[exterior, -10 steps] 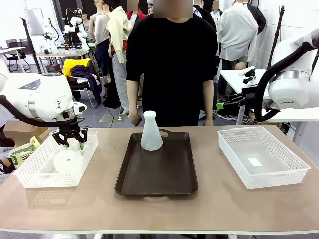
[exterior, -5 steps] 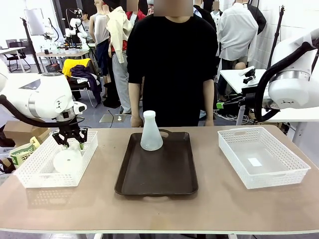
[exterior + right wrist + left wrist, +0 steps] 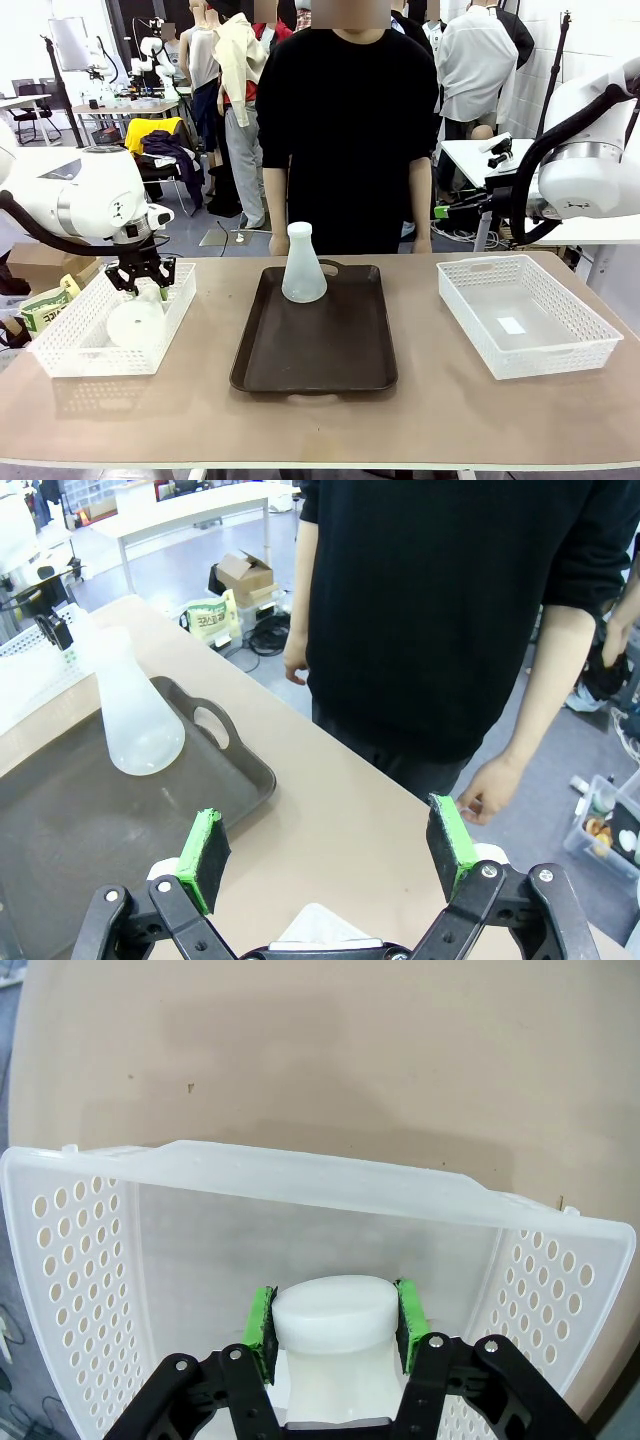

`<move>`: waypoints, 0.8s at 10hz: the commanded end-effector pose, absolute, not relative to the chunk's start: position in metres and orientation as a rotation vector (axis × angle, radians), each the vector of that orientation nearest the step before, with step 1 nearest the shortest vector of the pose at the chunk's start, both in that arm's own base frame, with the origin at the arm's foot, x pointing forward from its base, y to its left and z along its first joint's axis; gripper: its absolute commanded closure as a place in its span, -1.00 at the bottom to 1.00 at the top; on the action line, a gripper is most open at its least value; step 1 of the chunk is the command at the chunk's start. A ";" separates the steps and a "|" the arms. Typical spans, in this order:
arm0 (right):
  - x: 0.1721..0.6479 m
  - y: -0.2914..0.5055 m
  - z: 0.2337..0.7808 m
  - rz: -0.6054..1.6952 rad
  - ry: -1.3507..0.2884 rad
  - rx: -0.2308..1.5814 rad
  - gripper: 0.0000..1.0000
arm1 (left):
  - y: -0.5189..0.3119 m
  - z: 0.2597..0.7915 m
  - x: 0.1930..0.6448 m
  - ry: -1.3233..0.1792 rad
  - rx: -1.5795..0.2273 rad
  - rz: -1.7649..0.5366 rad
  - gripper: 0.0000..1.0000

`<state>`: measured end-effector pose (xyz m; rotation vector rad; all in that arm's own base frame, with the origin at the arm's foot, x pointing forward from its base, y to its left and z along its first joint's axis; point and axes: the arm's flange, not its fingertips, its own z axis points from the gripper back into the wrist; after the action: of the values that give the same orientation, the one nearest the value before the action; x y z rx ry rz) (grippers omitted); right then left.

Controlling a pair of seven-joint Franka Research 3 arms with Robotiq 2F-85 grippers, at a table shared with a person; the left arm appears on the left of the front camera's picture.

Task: Prepare the laboratory tools.
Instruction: Place the picked Big flask upright in the Handle tray as directed by the person.

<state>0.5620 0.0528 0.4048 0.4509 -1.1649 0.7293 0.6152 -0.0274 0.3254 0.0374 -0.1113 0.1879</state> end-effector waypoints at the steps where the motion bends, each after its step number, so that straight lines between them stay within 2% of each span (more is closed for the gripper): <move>1: 0.559 0.053 0.406 0.723 -1.146 0.448 -1.00 | -0.027 0.325 0.616 -0.114 0.038 0.179 1.00; 5: 0.559 0.053 0.406 0.723 -1.146 0.448 -1.00 | -0.027 0.325 0.615 -0.111 0.037 0.188 1.00; 8: 0.559 0.053 0.406 0.723 -1.146 0.448 -1.00 | -0.019 0.360 0.601 -0.131 0.068 0.140 1.00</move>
<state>0.5620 0.0529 0.4047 0.4509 -1.1648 0.7292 0.6133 -0.0240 0.3443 0.0469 -0.1340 0.1700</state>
